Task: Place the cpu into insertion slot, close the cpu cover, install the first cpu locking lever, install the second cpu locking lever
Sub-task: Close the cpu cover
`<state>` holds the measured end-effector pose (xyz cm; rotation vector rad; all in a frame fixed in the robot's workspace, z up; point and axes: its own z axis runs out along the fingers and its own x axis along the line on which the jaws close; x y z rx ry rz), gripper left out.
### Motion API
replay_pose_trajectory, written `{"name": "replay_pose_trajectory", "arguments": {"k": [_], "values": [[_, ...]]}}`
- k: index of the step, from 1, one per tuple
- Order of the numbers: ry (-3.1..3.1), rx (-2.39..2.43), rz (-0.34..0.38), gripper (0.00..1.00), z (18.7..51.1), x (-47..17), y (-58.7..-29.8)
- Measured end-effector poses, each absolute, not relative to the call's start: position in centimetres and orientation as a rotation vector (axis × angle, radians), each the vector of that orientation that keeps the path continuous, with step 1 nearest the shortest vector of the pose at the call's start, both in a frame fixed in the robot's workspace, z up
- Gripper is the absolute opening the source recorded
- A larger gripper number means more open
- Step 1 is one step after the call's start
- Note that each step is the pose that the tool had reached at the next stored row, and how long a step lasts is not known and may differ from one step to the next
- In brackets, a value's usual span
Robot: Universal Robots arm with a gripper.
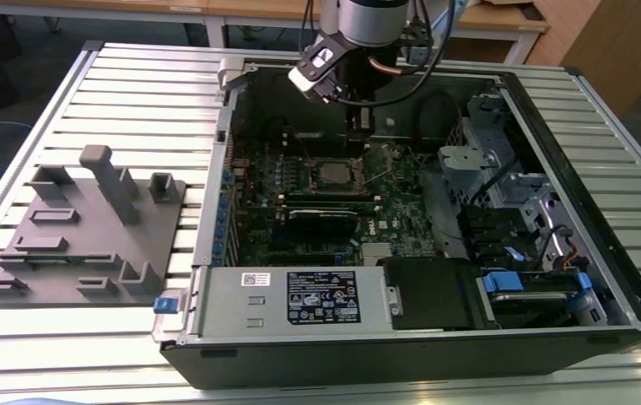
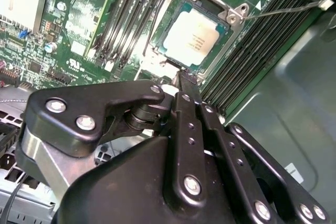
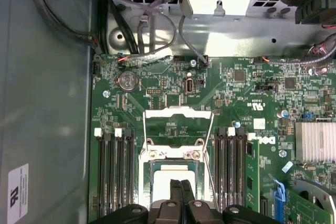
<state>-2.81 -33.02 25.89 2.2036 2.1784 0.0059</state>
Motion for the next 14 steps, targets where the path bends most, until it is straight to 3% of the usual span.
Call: {"name": "replay_pose_trajectory", "arguments": {"k": [14], "values": [[2.178,2.203,0.006,0.11,25.87,-1.84,-33.02]]}}
